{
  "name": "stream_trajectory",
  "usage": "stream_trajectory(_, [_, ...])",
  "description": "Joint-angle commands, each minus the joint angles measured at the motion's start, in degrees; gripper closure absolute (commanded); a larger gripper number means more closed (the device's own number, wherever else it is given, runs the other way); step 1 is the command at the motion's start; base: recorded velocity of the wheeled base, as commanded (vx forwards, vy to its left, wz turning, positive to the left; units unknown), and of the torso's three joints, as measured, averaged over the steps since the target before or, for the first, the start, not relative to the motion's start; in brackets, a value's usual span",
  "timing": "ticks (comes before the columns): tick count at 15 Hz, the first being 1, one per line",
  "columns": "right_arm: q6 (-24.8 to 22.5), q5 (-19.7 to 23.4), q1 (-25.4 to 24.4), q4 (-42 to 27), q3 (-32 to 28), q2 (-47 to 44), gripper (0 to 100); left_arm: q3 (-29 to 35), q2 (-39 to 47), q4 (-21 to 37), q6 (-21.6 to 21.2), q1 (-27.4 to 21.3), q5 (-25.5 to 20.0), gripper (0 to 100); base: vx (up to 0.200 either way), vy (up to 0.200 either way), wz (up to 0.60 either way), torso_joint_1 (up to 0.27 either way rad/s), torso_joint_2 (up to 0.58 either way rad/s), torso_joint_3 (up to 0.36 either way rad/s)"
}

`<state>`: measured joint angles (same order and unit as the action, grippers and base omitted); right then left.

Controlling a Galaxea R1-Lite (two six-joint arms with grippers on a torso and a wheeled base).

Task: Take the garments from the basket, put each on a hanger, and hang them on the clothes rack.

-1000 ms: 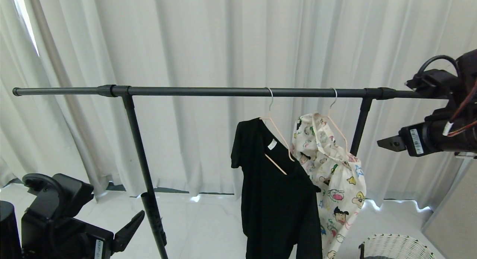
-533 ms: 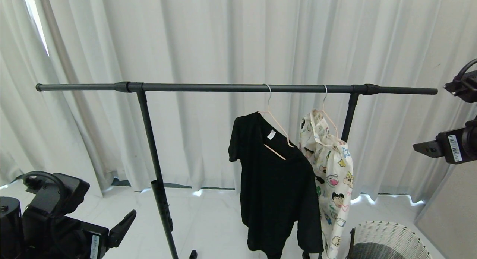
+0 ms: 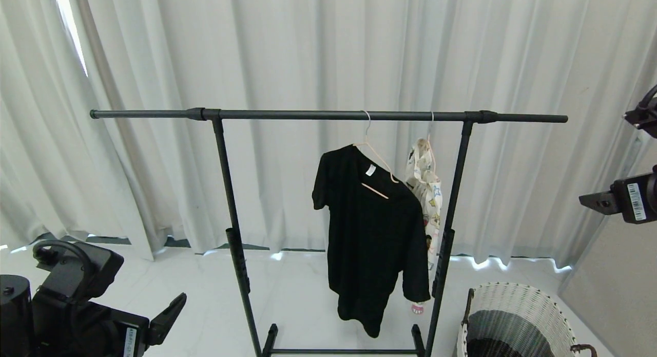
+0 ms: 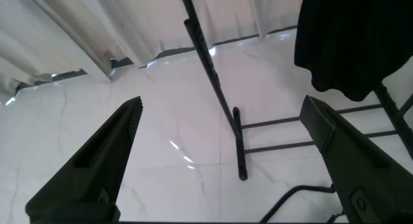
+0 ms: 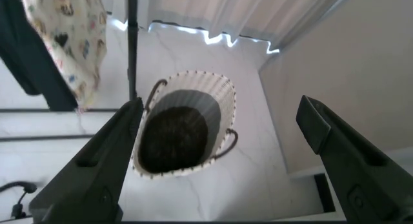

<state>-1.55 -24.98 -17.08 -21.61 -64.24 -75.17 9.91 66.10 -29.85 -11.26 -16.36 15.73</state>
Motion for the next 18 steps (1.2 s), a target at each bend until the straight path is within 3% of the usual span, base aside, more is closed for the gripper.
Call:
stream_trajectory(1, [0.0, -0.3, 0.0, 0.0, 0.1, 0.1, 0, -0.2, -0.1, 0.0, 0.0, 0.0, 0.0, 0, -0.200, 0.000, 0.00, 0.007, -0.01, 0.007])
stream_trajectory(4, [-0.2, -2.3, 0.1, 0.0, 1.8, 1.4, 0, -0.8, -0.5, 0.0, 0.0, 0.1, 0.1, 0, 0.000, 0.000, 0.00, 0.000, 0.00, 0.000])
stream_trajectory(11, [-0.3, -2.6, 0.9, 0.6, 3.6, 3.3, 0, -2.2, -1.3, 0.0, -0.1, 6.2, 0.1, 0, 0.000, 0.000, 0.00, -0.009, 0.02, 0.010])
stream_trajectory(18, [-1.9, -2.6, 1.0, 1.8, 3.7, 5.6, 0, -2.3, -3.4, 0.0, -0.4, 9.0, 0.1, 0, 0.000, 0.000, 0.00, -0.192, 0.44, 0.246])
